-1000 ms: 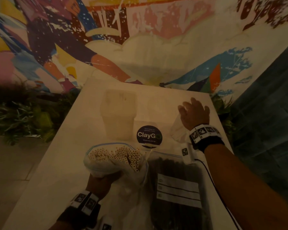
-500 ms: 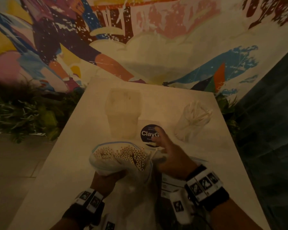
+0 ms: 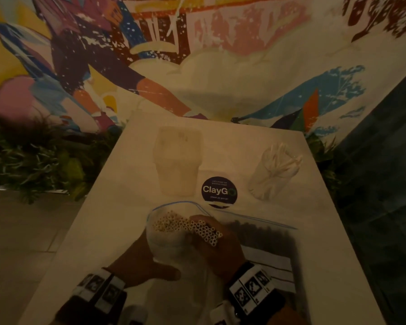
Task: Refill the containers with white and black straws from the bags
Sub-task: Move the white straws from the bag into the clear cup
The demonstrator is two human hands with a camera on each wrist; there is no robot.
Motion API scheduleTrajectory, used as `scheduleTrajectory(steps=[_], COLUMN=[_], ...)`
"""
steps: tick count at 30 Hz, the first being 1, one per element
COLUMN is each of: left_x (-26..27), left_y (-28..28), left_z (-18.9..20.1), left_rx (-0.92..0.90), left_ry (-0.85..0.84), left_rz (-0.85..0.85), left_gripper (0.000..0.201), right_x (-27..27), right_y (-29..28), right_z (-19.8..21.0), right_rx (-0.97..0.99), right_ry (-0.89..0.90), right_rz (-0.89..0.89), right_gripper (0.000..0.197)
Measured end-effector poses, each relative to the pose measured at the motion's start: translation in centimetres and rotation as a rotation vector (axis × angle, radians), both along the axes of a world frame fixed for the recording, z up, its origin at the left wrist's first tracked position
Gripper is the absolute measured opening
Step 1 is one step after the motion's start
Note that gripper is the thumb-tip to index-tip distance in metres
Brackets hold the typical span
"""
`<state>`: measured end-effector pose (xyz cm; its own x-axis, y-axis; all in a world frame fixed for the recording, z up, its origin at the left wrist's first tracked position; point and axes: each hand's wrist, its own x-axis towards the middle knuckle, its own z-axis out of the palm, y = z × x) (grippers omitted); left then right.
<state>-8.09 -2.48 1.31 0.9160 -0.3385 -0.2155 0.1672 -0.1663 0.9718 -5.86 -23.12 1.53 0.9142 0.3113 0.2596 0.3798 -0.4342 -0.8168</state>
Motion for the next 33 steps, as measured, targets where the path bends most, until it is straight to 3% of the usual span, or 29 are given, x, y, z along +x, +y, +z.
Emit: scheduleTrajectory(steps=[2,6,10,13,19,23,26,29,31,33], left_x=[0.2,1.0,0.9,1.1,1.0,1.2,1.2,1.2,1.1,1.0], left_y=[0.5,-0.3,-2.1,-2.3,-1.9,-2.5,-2.6,-2.8,-3.2,-3.3], left_z=[1.1,1.5,1.1,1.2,0.6,2.2,1.3,1.1,1.7,1.5], left_rx=[-0.007,0.126,0.308,0.31,0.13,0.227,0.214,0.235,0.219,0.125], left_ry=[-0.045,-0.235,-0.452,-0.545,-0.392,-0.429,-0.364,-0.382,-0.374,-0.343], left_rz=[0.025,0.057,0.109,0.224,0.346,0.358,0.4,0.403,0.413,0.433], left_gripper=[0.134,0.142,0.111,0.09,0.075,0.084,0.063,0.07,0.073,0.07], right_x=[0.0,-0.1,0.0,-0.2,-0.1,0.2,0.1,0.4,0.7,1.0], right_y=[-0.2,-0.1,0.3,0.5,0.1,0.0,0.0,-0.3,-0.6,-0.9], right_z=[0.1,0.2,0.6,1.0,0.1,0.5,0.4,0.5,0.0,-0.8], right_rx=[-0.005,0.001,0.104,0.213,0.138,0.058,-0.117,-0.225,-0.237,-0.251], right_ry=[-0.025,-0.004,0.147,0.172,0.131,-0.025,-0.283,-0.46,-0.387,-0.135], right_rz=[-0.011,0.045,-0.028,-0.09,-0.105,-0.108,-0.137,-0.182,-0.201,-0.185], right_gripper=[0.033,0.03,0.029,0.029,0.036,0.053,0.028,0.026,0.027,0.031])
